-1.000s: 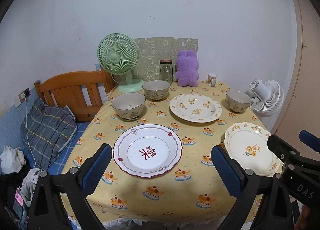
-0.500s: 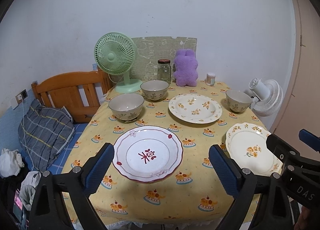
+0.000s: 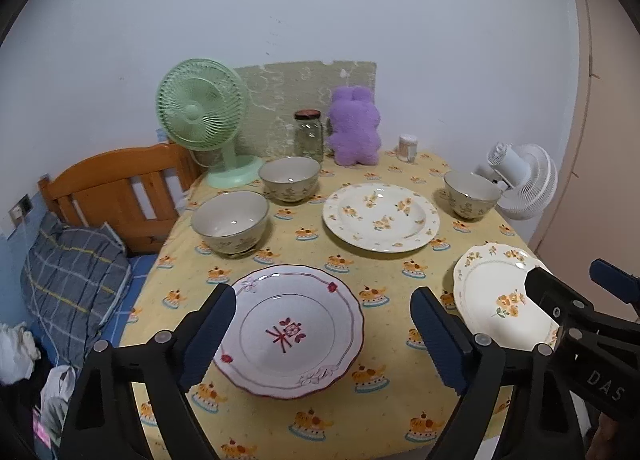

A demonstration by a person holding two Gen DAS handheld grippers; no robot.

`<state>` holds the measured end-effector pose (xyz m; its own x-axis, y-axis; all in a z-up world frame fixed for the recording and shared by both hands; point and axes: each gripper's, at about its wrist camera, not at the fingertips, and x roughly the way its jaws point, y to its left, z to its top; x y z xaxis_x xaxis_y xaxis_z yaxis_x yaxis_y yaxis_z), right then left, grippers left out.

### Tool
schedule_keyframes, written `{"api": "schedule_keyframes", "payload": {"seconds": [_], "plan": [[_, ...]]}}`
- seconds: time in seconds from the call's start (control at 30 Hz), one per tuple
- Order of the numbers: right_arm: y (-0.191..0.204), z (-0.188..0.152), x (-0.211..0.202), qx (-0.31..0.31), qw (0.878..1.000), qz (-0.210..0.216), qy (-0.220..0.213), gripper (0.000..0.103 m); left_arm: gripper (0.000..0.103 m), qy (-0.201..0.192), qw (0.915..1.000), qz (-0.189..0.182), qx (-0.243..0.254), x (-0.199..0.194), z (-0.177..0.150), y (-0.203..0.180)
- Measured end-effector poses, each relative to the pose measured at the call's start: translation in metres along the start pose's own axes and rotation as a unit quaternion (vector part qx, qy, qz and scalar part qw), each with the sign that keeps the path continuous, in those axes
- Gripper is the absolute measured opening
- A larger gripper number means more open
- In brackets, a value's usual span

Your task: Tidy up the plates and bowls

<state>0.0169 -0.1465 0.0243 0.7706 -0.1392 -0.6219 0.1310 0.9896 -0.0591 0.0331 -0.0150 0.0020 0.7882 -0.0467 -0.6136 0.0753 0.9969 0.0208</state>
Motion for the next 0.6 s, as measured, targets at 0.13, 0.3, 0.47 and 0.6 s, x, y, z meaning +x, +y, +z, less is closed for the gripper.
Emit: {"api": "schedule_keyframes", "payload": {"seconds": [0.13, 0.3, 0.47, 0.6], "plan": [[-0.004, 0.006, 0.011, 0.015, 1.0, -0.016, 0.014, 0.087, 0.087, 0.017, 0.9997, -0.013, 0.013, 0.014, 0.006, -0.009], [-0.02, 0.01, 0.027, 0.029, 0.999, -0.031, 0.022, 0.087, 0.085, 0.034, 0.9988, -0.027, 0.024, 0.035, 0.01, -0.032], [-0.051, 0.015, 0.05, 0.034, 0.998, -0.039, 0.025, 0.087, 0.083, 0.045, 0.9979, -0.034, 0.032, 0.06, 0.016, -0.064], [-0.078, 0.02, 0.072, 0.029, 0.998, -0.038, 0.035, 0.087, 0.083, 0.061, 0.997, -0.035, 0.033, 0.081, 0.021, -0.093]]}}
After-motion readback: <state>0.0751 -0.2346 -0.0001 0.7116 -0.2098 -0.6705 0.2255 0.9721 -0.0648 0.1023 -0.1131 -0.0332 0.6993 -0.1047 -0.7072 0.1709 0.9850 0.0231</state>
